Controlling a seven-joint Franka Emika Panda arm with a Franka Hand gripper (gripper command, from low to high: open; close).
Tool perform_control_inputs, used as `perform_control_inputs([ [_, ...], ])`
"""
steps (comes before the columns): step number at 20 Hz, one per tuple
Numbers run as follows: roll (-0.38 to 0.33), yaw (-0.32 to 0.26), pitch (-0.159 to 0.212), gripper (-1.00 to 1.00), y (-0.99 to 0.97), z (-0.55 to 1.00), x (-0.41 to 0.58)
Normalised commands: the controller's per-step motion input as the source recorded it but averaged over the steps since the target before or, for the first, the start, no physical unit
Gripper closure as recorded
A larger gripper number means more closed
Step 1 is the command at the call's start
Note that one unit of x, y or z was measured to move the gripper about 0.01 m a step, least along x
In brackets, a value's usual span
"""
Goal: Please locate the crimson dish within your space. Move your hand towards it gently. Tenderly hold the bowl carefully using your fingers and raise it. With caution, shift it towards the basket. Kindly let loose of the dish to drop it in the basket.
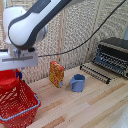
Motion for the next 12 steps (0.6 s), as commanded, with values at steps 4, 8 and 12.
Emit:
perform_control_inputs([
  [4,-0.024,-0.021,0.044,-1.00,-0.09,0.48,0.157],
  [8,-0.110,-0.010,0.030,-1.00,-0.27,0.85,0.024],
  [12,-0.113,0.012,-0.118,-1.00,-0.25,0.66,0.166],
])
